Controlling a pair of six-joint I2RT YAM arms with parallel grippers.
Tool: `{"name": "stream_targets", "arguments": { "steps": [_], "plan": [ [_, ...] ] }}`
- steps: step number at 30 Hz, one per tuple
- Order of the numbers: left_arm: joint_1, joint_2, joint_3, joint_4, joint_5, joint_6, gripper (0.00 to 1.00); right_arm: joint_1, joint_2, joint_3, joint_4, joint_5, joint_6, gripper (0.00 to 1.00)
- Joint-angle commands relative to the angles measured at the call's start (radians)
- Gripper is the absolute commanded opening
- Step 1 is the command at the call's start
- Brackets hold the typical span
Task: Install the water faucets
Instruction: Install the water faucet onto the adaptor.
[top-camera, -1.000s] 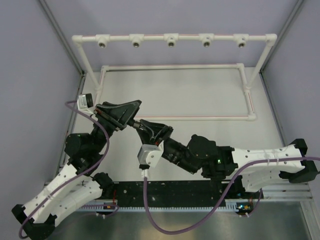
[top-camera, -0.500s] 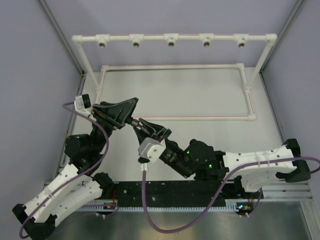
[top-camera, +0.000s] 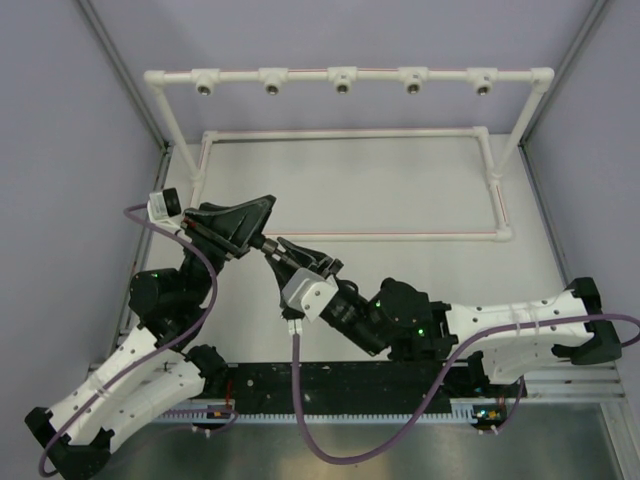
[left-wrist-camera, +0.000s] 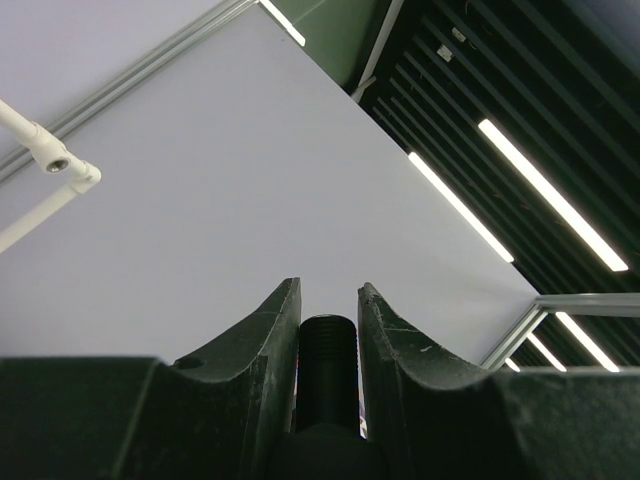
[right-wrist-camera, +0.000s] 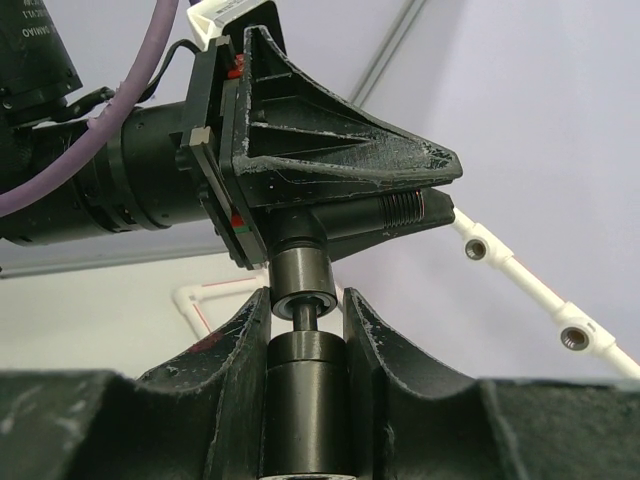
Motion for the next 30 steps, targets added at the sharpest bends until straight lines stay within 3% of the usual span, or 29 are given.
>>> {"name": "stream_targets", "arguments": {
  "steps": [1,16,30],
  "plan": [
    [-0.017,0.025,-0.016,0.016,0.137,0.001,0.00,-0.014,-0.015,0.037,0.071,-0.065,0.091,0.00],
    [-0.017,0.040,-0.015,0.056,0.207,0.034,0.00,-0.072,-0.076,0.096,-0.114,-0.225,0.336,0.00],
    [-0.017,0.050,-0.014,0.081,0.252,0.099,0.00,-0.181,-0.096,0.150,-0.198,-0.353,0.712,0.00]
  ]
}}
